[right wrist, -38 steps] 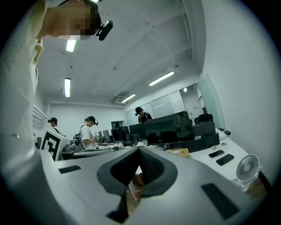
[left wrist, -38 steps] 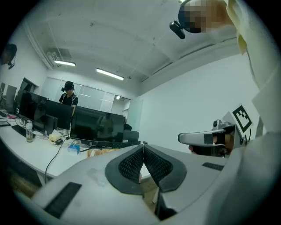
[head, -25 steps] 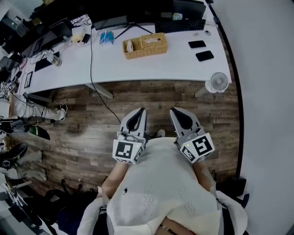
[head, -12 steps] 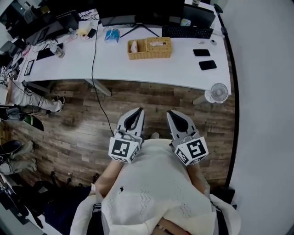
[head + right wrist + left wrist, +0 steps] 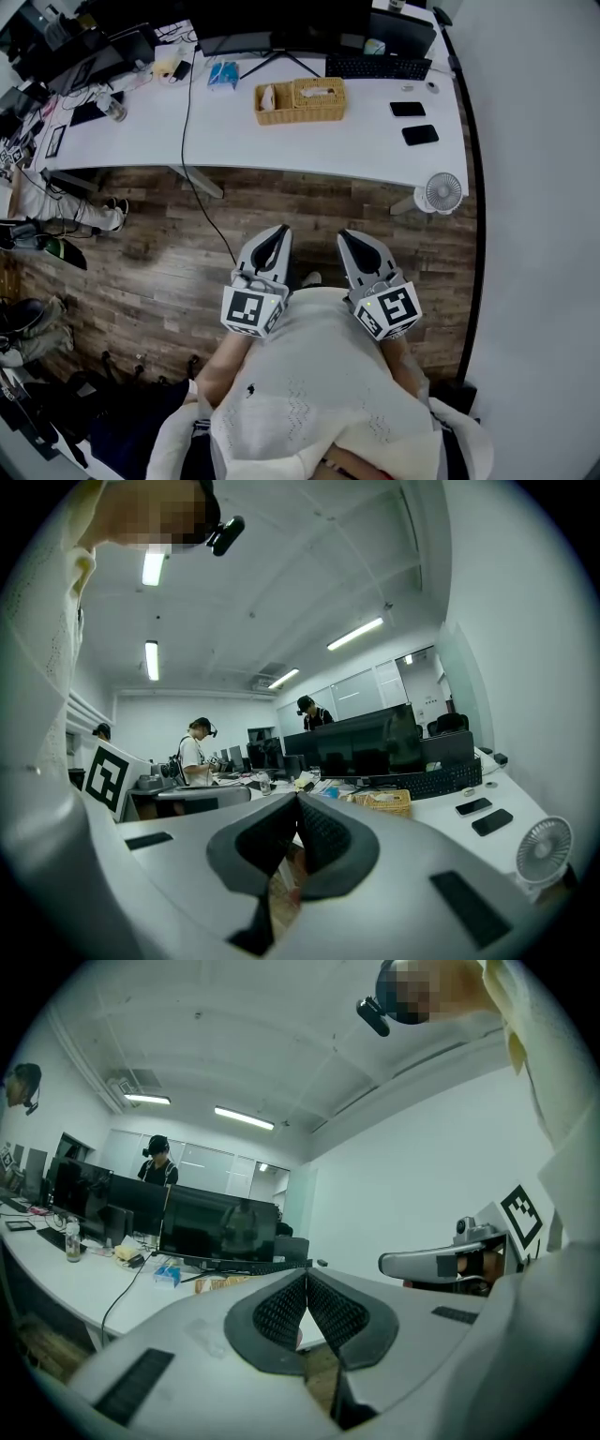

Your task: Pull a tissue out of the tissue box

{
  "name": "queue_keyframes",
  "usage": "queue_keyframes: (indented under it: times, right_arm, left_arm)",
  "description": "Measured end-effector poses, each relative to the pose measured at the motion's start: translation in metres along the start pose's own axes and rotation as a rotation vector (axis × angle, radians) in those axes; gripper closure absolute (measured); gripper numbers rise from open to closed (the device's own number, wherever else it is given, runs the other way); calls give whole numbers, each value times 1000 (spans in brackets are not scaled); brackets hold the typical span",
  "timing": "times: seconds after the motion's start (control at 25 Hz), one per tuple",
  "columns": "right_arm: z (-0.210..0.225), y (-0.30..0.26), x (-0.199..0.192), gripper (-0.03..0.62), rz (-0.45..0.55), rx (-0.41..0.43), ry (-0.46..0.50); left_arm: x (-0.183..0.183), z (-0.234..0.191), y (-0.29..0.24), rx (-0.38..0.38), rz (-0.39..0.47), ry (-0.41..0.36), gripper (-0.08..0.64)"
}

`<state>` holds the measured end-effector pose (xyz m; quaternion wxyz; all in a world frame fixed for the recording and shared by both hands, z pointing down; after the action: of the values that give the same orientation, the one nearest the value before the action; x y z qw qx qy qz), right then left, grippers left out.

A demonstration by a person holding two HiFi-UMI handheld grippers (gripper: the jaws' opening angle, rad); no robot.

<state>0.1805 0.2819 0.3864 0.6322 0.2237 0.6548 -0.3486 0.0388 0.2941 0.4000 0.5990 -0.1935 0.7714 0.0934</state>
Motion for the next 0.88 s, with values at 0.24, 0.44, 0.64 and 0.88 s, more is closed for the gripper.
queue_keyframes:
  times: [0.24,0.44,0.64,0.88]
  right_arm:
    - [6,-1,-8,591,-22,-16,-21]
    - [21,-6,-6,592,-19,-41,-9]
    - [37,-16,-4,591,-27,-68,11]
    - [62,-38,0,592,-45,-84,10]
  left_arm:
    - [-4,-2,-7,-13,-13,5,546]
    - [-2,-4,-25,-27,3,5,546]
    - [2,-13,-49,-54,9,1,546]
    - [11,-28,-84,-71,-2,0,546]
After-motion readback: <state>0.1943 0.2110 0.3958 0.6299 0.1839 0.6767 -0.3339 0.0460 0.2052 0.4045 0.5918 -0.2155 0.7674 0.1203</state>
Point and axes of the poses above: the fingertips, and each gripper's own axes: y backward along the fingers, z to its right, x out of its top, the point moved 4 cm from there along y, backward along the fingers, and after that the axes turned 7 degrees about y, right-handed, at the moved point
